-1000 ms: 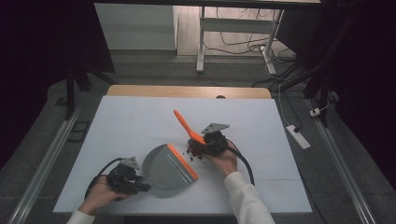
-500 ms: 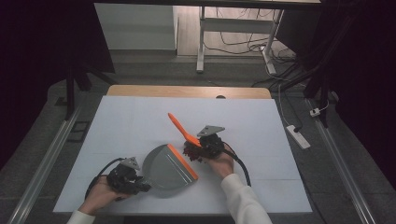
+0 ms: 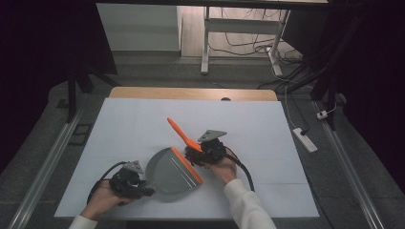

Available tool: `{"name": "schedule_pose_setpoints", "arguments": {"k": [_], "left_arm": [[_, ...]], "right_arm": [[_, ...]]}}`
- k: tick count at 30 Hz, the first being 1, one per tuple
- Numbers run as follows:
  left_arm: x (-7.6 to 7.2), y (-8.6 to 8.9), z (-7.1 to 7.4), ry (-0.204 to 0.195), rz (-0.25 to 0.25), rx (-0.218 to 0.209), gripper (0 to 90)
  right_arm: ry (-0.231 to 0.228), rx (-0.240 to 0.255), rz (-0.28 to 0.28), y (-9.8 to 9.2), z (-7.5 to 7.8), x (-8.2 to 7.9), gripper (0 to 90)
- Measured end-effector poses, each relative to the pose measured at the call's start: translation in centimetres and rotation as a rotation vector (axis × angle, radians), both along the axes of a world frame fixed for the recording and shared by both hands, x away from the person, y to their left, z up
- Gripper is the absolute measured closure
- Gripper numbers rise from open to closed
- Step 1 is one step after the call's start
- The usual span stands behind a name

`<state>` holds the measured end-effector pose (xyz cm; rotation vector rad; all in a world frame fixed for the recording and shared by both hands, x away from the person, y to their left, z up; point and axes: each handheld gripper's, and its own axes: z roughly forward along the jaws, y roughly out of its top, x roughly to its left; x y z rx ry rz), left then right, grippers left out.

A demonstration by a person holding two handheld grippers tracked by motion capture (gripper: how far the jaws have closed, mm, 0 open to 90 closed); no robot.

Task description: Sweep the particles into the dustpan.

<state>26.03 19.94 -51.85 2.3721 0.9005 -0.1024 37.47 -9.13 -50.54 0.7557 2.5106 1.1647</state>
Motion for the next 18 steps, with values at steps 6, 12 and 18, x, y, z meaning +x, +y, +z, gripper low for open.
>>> {"name": "schedule_pose_setpoints", "arguments": {"k": [6,12,18], "left_arm": [[-0.02,-0.05,-0.02,0.0,0.001,0.0,61.7],[-0.02,-0.05,-0.03,0.0,0.002,-0.001,61.7],[-0.03,-0.06,-0.03,0.0,0.002,-0.001,61.7]], "right_arm": [[0.003,0.006,0.009,0.22,-0.06,-0.28,69.4],[0.007,0.019,0.017,0.52,-0.16,-0.55,69.4],[0.014,0.034,0.041,0.91,-0.27,-1.02,69.5]]}}
